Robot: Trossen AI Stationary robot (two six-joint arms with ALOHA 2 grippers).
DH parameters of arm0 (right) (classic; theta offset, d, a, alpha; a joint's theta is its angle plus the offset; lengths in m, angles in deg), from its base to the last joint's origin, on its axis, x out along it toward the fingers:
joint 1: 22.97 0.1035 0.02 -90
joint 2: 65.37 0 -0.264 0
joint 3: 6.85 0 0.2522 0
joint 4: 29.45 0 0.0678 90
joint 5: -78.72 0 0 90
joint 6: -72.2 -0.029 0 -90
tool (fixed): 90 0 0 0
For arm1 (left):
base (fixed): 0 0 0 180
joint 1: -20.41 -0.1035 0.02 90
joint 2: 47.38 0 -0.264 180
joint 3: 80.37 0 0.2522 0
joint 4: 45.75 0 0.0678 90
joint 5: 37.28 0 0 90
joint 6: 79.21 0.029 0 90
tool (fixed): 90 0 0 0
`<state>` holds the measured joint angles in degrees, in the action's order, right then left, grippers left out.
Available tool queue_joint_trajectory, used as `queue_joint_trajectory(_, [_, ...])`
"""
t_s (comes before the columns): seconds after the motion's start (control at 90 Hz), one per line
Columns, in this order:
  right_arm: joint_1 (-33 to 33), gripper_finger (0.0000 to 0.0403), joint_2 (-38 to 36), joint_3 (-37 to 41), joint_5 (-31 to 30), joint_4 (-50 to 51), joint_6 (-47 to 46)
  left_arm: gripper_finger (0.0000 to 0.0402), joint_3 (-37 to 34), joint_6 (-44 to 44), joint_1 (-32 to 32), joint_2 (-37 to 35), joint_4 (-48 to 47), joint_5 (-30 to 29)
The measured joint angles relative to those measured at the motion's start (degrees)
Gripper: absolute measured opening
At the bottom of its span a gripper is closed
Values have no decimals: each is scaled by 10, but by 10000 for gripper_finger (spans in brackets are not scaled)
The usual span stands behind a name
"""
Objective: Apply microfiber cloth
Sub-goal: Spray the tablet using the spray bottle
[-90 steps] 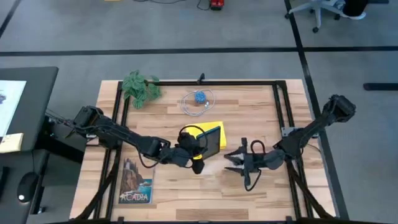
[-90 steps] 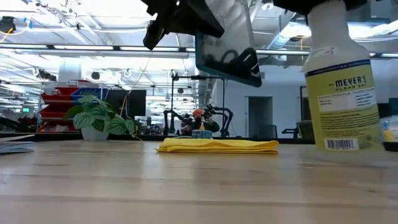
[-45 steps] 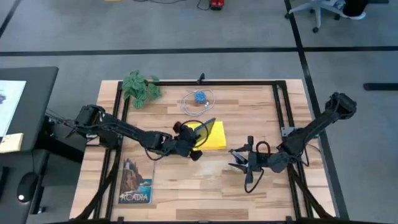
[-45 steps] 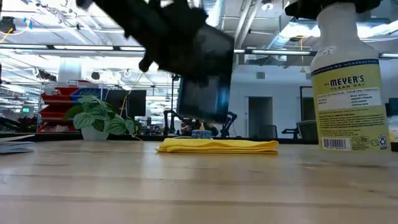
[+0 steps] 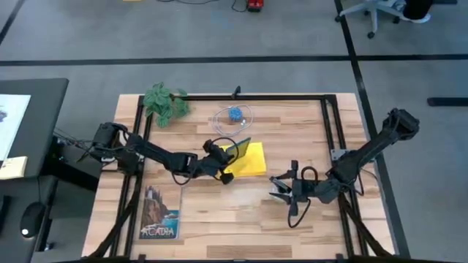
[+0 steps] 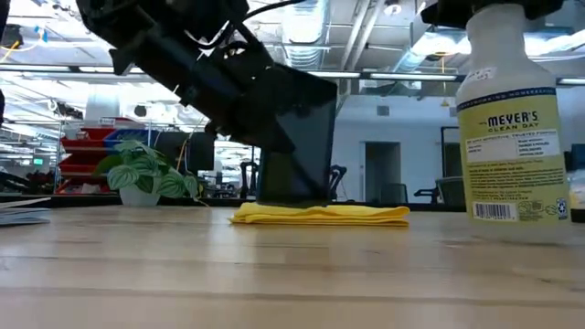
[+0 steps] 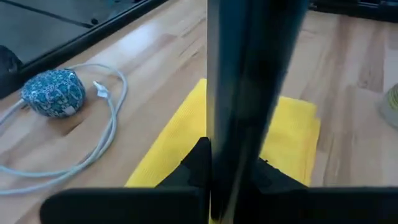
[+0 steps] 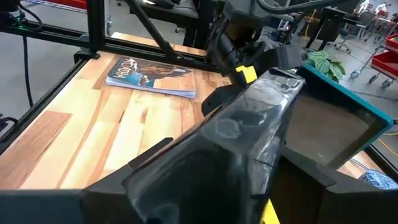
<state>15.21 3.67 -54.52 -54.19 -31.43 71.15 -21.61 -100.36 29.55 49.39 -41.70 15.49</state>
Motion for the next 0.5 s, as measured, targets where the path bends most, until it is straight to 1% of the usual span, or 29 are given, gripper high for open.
queue_joint_trajectory(0.089, [2, 225, 0, 0, 9, 5, 9, 9, -4, -8, 0, 0, -4, 0])
queue_joint_trajectory(0.267, [9, 258, -6, 0, 6, 5, 8, 9, -6, -11, 0, 0, -3, 0])
queue_joint_trajectory(0.389, [23, 258, -18, 0, -31, 8, 9, 9, -6, -18, 0, 0, -4, 0])
queue_joint_trajectory(0.5, [34, 252, -40, 0, -53, 45, -1, 9, -6, -20, 0, 0, -4, 0])
